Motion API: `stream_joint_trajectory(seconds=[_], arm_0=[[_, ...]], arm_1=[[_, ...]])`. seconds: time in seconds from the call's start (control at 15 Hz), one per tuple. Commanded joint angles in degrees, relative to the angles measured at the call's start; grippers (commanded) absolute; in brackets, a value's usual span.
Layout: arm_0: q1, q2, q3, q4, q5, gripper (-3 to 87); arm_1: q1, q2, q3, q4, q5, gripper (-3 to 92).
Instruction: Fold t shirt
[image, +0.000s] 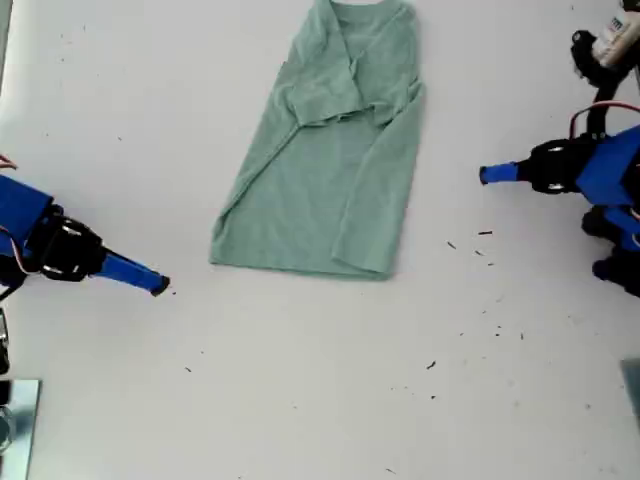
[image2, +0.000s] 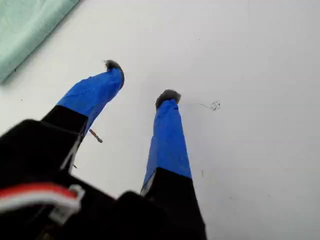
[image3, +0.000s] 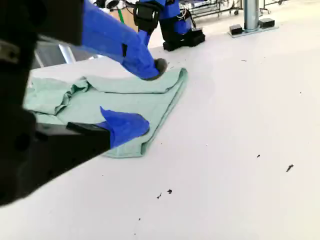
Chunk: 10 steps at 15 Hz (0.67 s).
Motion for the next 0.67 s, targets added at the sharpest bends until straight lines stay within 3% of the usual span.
stream_joint_trajectory(seconds=[0.0, 0.07, 0.27, 0.4, 0.47, 0.53, 0.6], arm_0=[[-6.24, 0.44, 0.26, 0.18, -0.62, 13.9], [-5.8, 0.44, -0.18, 0.79, -4.57, 14.0], [-7.73, 0.44, -0.18, 0.97, -7.29, 14.0], [-12.74, 0.44, -1.76, 0.0, -7.03, -0.2], [-11.87, 0.44, -1.76, -0.53, -10.02, 1.5], [-10.63, 0.53, -4.48, -0.44, -13.62, 9.9], [-12.74, 0.53, -8.0, 1.14, -11.16, -0.1]], arm_1=[[0.53, 0.26, 3.25, -1.05, -0.7, 16.4], [0.53, 0.26, 3.25, -1.05, -0.7, 16.4], [0.53, 0.26, 3.25, -1.05, -0.7, 16.4], [0.53, 0.26, 3.25, -1.05, -0.7, 16.4], [0.53, 0.26, 3.25, -1.05, -0.7, 16.4], [0.53, 0.26, 3.25, -1.05, -0.7, 16.4], [0.88, 0.26, 3.25, -1.05, -0.79, 16.4]])
